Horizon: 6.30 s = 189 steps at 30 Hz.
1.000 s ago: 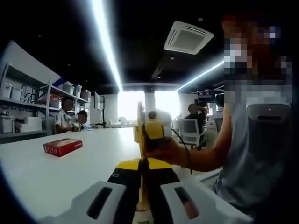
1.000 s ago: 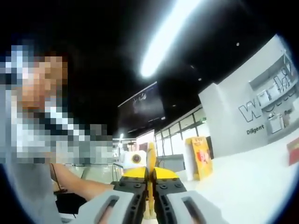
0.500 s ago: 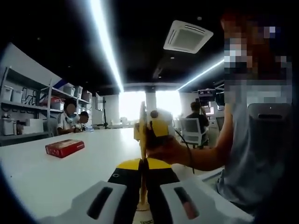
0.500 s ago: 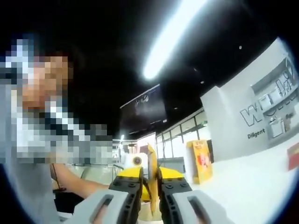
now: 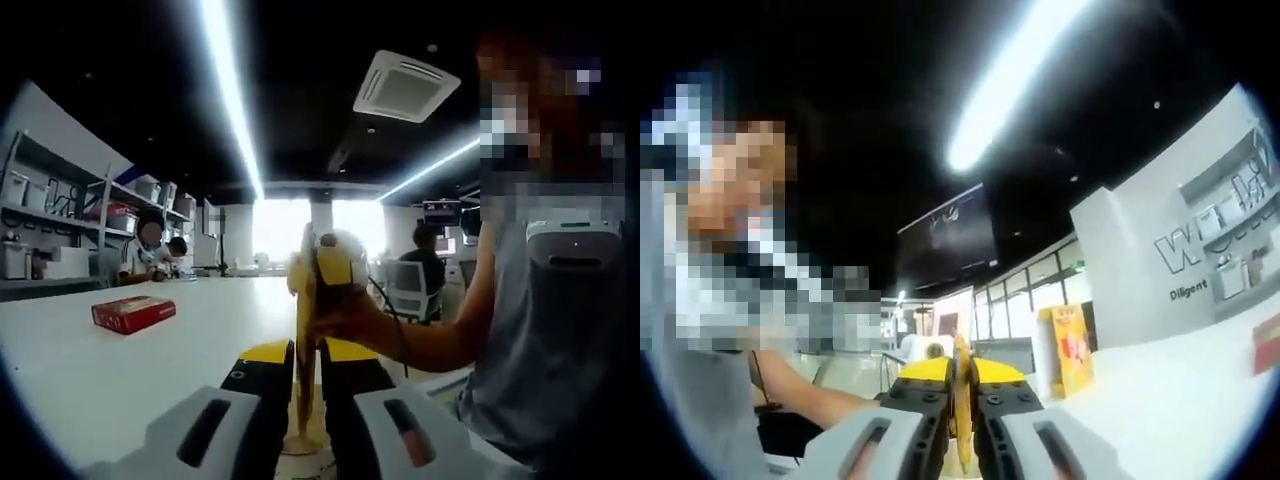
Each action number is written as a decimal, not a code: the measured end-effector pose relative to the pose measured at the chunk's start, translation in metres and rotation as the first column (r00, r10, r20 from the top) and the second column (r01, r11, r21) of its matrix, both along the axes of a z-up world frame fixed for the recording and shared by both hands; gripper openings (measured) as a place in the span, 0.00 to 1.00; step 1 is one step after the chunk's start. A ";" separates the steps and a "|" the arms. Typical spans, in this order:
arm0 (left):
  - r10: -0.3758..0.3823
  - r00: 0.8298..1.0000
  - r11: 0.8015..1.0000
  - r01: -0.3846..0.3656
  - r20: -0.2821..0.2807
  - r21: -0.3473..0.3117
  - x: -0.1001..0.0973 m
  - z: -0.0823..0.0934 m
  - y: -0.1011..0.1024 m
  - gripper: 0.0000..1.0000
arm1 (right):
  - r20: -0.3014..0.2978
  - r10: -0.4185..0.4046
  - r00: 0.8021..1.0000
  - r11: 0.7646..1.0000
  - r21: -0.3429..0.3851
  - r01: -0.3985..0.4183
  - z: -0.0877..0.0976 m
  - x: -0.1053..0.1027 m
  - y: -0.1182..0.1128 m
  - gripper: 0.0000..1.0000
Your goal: Tear open the coffee pouch, take out the coffee, and pour the coffee from the pouch into the cup
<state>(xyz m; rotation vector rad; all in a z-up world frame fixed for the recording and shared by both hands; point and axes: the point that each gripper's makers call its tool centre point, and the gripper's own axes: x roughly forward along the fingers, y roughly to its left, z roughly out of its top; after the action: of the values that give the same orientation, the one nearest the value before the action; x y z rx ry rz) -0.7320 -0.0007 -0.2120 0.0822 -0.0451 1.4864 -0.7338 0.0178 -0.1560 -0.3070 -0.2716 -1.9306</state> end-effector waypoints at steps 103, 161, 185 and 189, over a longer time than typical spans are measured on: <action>0.016 1.000 0.999 -0.016 -0.026 -0.030 -0.005 -0.006 0.001 0.06 | 0.002 0.075 0.997 0.997 0.029 -0.075 0.012 -0.003 -0.015 0.12; 0.032 0.998 0.999 -0.032 -0.046 -0.015 -0.001 -0.005 0.002 0.14 | -0.003 0.034 0.999 0.998 -0.052 -0.034 0.002 -0.009 -0.009 0.02; 0.014 0.997 0.966 -0.034 -0.082 -0.256 0.001 -0.014 0.014 0.07 | -0.012 0.039 0.999 0.978 0.205 -0.035 -0.025 0.002 0.004 0.03; 0.098 0.995 0.971 -0.099 -0.016 -0.219 -0.005 -0.018 0.007 0.20 | -0.035 0.023 0.999 0.987 0.158 -0.018 -0.026 0.001 0.006 0.02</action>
<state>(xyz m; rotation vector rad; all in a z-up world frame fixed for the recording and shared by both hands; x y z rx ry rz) -0.7369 0.0066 -0.2297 -0.0919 0.1289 1.5811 -0.7324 0.0233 -0.1820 -0.2333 -0.0968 -1.9114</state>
